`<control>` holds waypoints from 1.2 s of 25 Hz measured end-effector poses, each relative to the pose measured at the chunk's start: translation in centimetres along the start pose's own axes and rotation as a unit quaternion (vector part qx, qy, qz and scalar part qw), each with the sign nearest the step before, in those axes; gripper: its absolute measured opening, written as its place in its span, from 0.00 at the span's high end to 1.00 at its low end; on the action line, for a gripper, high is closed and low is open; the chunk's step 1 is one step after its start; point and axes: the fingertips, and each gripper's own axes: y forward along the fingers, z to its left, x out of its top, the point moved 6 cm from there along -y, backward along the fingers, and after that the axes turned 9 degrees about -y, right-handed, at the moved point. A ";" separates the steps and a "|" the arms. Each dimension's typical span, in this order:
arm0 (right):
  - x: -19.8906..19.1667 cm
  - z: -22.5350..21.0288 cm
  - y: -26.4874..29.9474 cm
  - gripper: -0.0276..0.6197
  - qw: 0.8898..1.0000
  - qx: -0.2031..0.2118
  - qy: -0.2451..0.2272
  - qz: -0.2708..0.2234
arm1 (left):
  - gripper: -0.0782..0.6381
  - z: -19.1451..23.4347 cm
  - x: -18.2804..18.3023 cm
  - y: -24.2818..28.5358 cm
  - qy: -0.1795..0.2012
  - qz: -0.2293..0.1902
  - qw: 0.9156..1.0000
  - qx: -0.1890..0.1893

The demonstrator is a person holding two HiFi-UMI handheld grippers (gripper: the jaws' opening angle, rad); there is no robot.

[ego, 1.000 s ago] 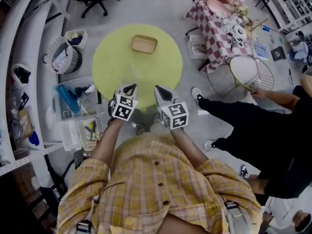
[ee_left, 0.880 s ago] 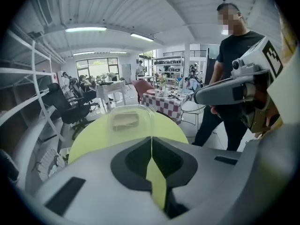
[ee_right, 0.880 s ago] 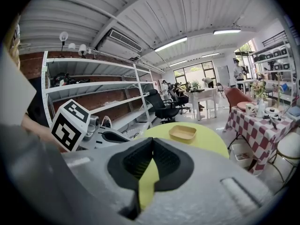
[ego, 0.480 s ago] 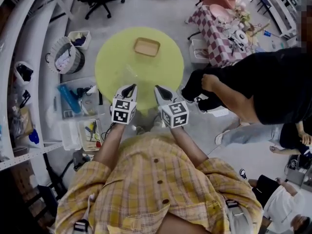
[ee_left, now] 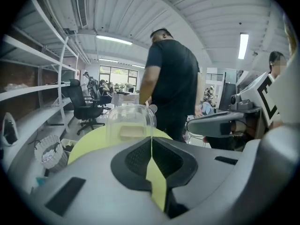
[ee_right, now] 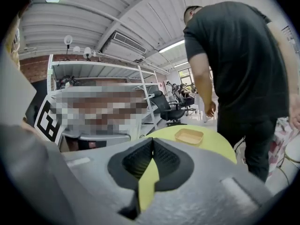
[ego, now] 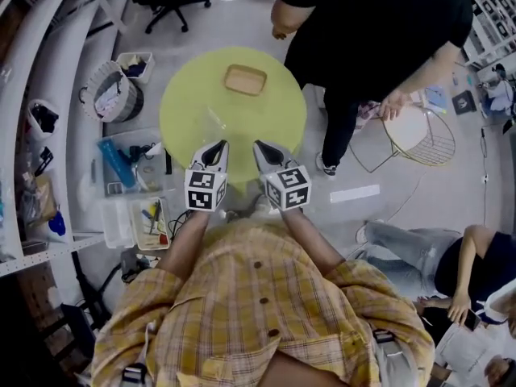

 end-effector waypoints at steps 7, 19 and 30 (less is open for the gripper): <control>0.3 0.4 0.0 0.96 1.000 0.004 -0.003 -0.001 | 0.88 -0.4 0.0 -1.3 -0.010 -0.019 1.000 0.003; 0.0 0.6 0.1 0.96 1.000 0.008 -0.010 0.001 | 0.88 -0.8 0.0 -2.6 -0.012 -0.044 0.999 0.006; 0.2 0.1 -0.4 0.96 1.000 0.006 -0.012 -0.003 | 0.87 -1.1 0.7 -3.1 -0.017 -0.062 0.998 0.014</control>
